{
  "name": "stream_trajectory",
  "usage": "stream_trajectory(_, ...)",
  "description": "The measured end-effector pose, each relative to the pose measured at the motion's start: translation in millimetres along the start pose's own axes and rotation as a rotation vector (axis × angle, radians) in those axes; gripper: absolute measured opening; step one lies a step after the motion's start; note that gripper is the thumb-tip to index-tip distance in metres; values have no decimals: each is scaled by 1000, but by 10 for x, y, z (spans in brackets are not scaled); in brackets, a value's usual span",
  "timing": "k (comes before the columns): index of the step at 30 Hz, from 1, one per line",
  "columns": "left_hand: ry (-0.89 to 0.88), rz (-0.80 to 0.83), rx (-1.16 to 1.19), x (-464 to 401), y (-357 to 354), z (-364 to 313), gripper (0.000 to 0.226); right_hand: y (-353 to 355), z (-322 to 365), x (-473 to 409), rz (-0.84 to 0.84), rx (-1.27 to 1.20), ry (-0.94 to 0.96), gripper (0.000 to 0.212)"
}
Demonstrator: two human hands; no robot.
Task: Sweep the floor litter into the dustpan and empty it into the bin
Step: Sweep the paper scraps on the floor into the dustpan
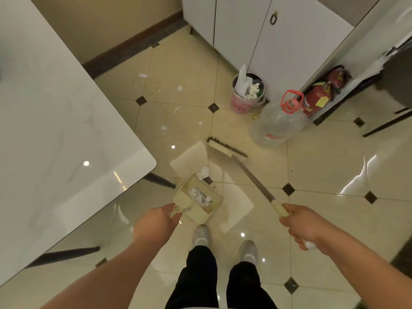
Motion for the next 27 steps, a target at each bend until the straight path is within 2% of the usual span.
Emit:
stream_trajectory(2, -5, -3, -17, 15, -37, 1, 33, -157, 127, -217, -27, 39, -33, 19)
stream_trajectory(5, 1, -17, -37, 64, -63, -2, 33, -482, 184, -474, 0, 135, -63, 24)
stream_trajectory(9, -23, -25, -44, 71, -60, 9, 34, -911, 16, -363, 126, 354, -91, 35)
stream_trajectory(10, -25, -24, -41, 52, -58, 16, 35, -937, -48, -293, 147, 346, -124, 37)
stream_trajectory(12, -30, -14, -26, 23, -56, 29, 35, -881, -113, -66, 193, 288, -192, 35)
stream_trajectory(15, -27, -5, -10, -5, -39, 49, 36, -565, -29, 194, 185, 273, -92, 32)
stream_trajectory(19, -10, 20, 9, 4, -47, 89, 38, -184, 44, 255, 96, 204, -79, 48)
stream_trajectory(21, -18, 26, 17, 31, -64, 68, 35, -164, 79, 214, 61, 168, -63, 44)
stream_trajectory(24, -38, 39, 7, 81, -104, 44, 32, -312, 79, -17, 15, 142, -58, 20)
stream_trajectory(27, -28, 55, 19, 91, -107, 42, 30, -633, -57, -307, 11, 204, -92, 22)
Point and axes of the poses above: each hand's wrist, its own x-axis away from the middle knuckle, its own y-axis out of the back of the hand, z = x × y, the point moved 4 cm from there along -x, towards the middle knuckle, and after that the axes turned 7 degrees about x, right-handed, at the moved point
